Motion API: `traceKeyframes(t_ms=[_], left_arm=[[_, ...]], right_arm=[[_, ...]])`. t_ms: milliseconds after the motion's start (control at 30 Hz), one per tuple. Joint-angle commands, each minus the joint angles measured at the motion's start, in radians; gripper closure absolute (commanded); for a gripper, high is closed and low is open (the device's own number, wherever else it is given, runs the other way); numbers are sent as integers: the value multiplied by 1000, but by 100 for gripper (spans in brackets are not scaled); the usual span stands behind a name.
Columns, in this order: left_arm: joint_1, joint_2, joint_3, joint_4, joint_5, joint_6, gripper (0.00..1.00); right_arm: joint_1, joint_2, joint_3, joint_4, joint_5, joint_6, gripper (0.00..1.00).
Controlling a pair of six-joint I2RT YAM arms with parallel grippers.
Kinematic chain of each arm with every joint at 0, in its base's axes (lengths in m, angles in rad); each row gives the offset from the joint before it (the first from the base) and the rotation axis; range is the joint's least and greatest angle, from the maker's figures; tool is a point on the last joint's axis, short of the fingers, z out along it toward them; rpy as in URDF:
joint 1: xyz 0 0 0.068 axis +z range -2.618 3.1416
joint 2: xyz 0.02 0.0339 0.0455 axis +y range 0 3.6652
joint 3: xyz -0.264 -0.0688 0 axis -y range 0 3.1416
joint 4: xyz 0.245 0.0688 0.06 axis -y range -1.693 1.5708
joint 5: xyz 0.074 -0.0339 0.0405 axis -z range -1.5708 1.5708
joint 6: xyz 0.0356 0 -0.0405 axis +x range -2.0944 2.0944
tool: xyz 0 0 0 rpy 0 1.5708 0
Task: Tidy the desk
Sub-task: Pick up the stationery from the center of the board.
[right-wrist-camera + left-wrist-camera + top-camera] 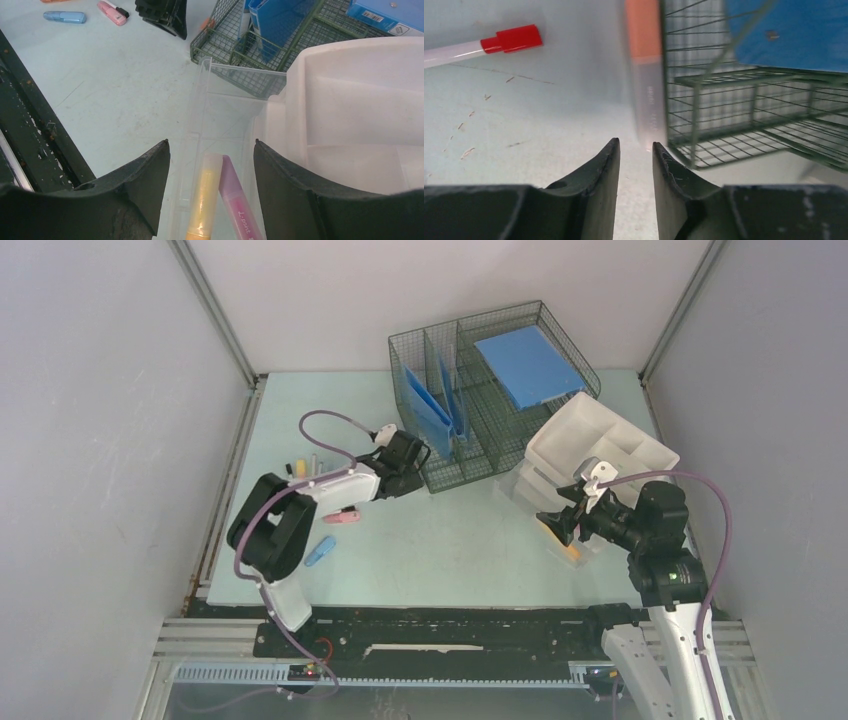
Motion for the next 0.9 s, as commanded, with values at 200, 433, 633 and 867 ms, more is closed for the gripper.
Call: traceKeyframes(t_ms=[200, 433, 633, 867], left_arm=[[64, 130, 97, -24, 133, 5, 60], [84, 152, 84, 20, 198, 18, 56], [86, 97, 23, 86, 219, 42, 55], [86, 7, -53, 145, 198, 57, 56]], right_arm=[[12, -10, 23, 6, 6, -5, 30], [13, -10, 23, 4, 3, -7, 30], [14, -8, 23, 4, 4, -8, 30], [17, -9, 23, 4, 4, -8, 30]])
